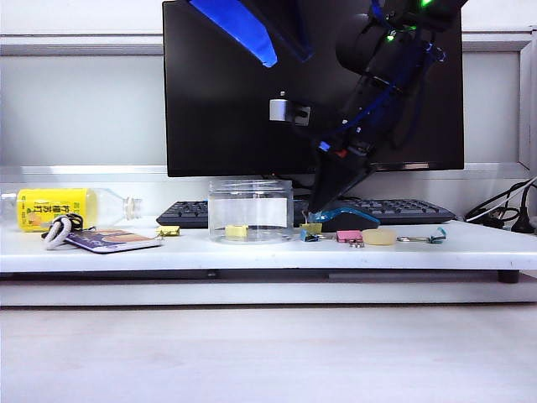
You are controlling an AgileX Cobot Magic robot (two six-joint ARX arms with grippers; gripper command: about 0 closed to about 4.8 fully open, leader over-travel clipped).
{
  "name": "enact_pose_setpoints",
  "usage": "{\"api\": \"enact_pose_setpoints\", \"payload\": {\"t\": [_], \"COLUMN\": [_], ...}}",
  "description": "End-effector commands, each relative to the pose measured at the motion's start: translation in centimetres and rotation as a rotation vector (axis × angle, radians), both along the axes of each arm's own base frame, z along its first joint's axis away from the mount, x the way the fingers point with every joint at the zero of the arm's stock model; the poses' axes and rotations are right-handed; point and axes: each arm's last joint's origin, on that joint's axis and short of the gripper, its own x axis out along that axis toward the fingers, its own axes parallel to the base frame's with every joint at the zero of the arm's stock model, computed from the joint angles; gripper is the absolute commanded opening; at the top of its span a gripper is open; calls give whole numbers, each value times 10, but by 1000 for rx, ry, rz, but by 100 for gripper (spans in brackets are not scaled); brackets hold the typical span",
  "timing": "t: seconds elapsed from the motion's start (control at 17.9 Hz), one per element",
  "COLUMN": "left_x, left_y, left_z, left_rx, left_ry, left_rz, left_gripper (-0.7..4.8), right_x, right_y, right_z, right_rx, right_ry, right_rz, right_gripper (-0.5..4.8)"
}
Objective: Pick up the clips with the largest number of clips of the same color on the table and place them in a round transparent plastic box.
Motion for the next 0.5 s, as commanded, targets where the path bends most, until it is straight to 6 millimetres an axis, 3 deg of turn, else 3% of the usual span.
{"api": "enact_pose_setpoints", "payload": {"t": [0.06,0.22,0.5], "left_x": [0,0,0], "left_y": [0,0,0], "left_z": [2,2,2], "left_rx": [-11,-10,-8], "left_ry": [-7,-7,-5], "left_rz": [-7,-7,-6], "left_gripper": [313,313,313], "right_x": [1,1,2], "right_y": [1,1,1], "right_z": [2,3,3], "right_rx": [8,10,15], "right_ry": [-15,-19,-25], "right_rz": [1,1,0], "right_gripper": [39,8,16]}}
